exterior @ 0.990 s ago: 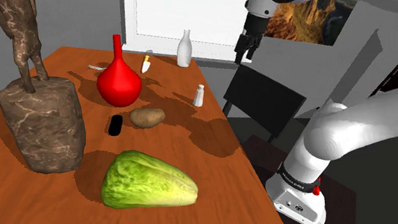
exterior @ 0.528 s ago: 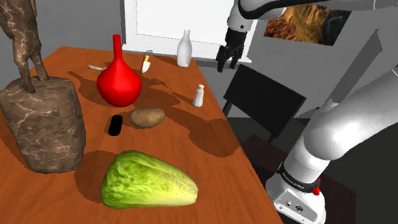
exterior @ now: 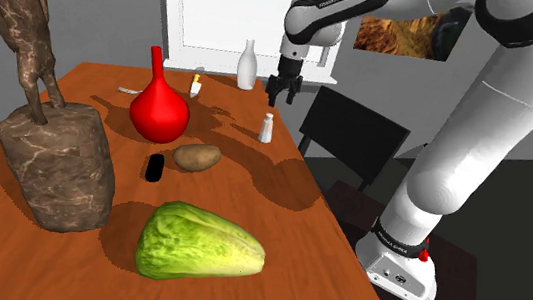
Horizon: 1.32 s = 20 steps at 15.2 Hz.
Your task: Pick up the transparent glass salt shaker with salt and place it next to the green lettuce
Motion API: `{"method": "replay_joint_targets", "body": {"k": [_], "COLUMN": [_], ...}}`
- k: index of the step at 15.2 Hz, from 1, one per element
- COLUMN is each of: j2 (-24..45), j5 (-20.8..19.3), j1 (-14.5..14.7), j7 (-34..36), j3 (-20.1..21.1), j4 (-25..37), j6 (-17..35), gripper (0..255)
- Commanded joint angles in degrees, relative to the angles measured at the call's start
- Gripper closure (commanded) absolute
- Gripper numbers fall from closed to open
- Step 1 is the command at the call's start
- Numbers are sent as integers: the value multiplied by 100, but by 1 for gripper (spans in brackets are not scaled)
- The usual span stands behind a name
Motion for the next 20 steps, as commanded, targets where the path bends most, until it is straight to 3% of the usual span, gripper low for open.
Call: {"method": "replay_joint_targets", "body": {"k": [1,10,18,19,20], "j2": [479,986,986,986,986], "j5": [195,398,398,398,398], "j1": [3,14,13,13,13], "j7": [-41,-135,-134,-134,-134], "j3": [-37,-22,-22,-22,-22], "j4": [262,99,99,99,99], "j6": [143,766,765,765,765], "gripper": [0,0,0,255,255]}}
